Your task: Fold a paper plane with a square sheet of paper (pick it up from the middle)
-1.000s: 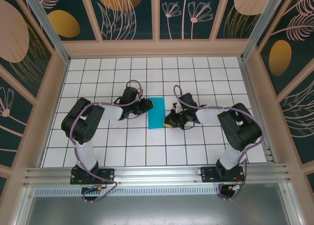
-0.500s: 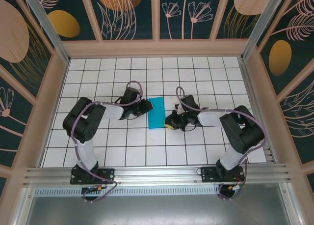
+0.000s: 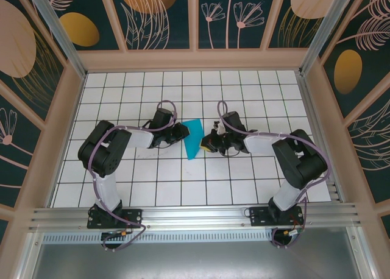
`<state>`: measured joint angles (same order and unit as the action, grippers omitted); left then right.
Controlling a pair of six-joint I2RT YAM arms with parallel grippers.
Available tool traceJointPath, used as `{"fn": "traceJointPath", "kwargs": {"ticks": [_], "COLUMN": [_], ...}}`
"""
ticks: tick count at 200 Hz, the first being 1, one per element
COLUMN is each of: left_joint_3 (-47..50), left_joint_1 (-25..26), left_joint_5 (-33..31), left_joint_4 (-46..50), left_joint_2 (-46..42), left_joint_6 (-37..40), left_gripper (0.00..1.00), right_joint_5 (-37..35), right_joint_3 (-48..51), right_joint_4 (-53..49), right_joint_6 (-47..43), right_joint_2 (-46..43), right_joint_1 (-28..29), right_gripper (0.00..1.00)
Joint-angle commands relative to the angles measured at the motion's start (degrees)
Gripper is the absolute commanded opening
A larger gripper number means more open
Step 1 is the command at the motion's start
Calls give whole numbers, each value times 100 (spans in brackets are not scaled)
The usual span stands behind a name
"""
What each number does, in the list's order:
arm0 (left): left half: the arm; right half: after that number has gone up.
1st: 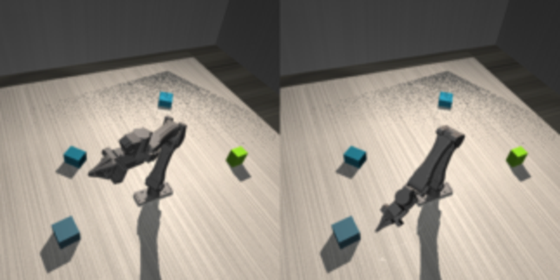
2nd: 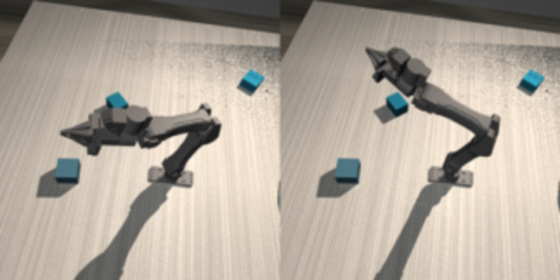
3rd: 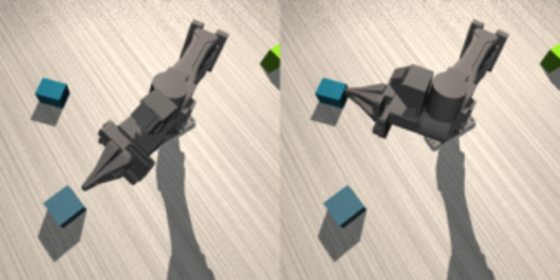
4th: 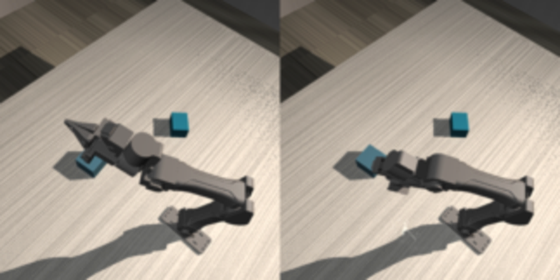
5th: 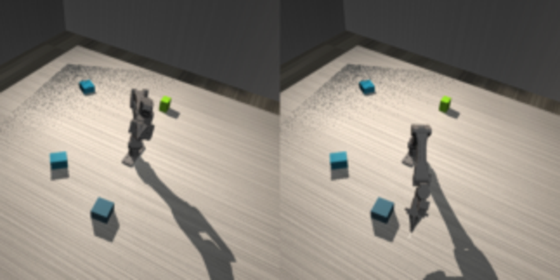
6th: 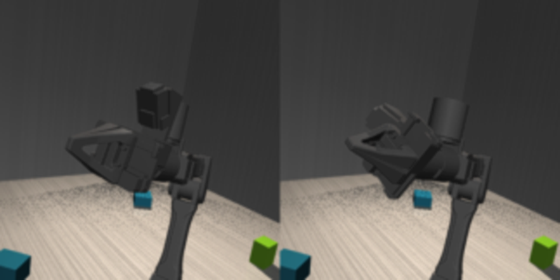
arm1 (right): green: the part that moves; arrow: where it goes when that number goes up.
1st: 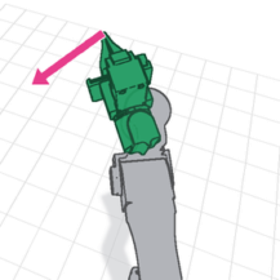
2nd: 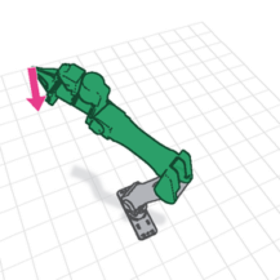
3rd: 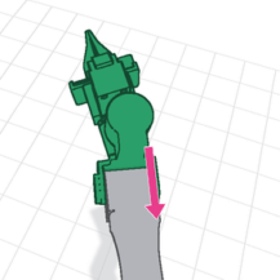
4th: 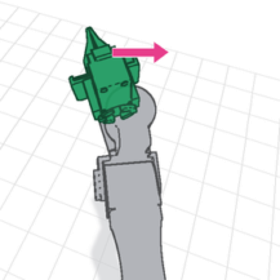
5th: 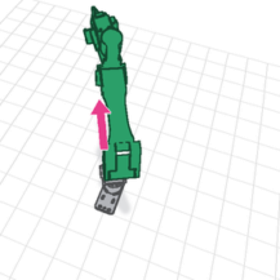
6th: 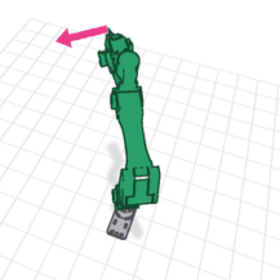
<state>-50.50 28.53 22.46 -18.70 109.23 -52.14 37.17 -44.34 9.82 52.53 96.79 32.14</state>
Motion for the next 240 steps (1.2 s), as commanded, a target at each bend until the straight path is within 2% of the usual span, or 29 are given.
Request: {"fn": "traceJointPath", "kwargs": {"ticks": [1,41,62,84,184,240], "left_joint_3": [-115,-311,-247,-97,-388,-426], "left_joint_1": [38,34,32,29,30,33], "left_joint_5": [-189,-136,-291,-557,-558,-523], "left_joint_4": [374,413,234,171,589,656], "left_joint_2": [198,-37,-313,-425,227,318], "left_joint_6": [212,355,430,479,459,499], "left_gripper": [20,20,24,24,14,14], "right_joint_5": [14,-51,-73,-138,-63,-31], "right_joint_3": [-302,-564,-640,-726,-980,-1071], "right_joint_4": [299,300,248,164,350,350], "right_joint_6": [82,-14,-70,-150,-233,-347], "right_joint_2": [253,578,689,757,1136,1306], "right_joint_1": [77,148,152,151,153,191], "right_gripper": [6,6,6,6,7,7]}}
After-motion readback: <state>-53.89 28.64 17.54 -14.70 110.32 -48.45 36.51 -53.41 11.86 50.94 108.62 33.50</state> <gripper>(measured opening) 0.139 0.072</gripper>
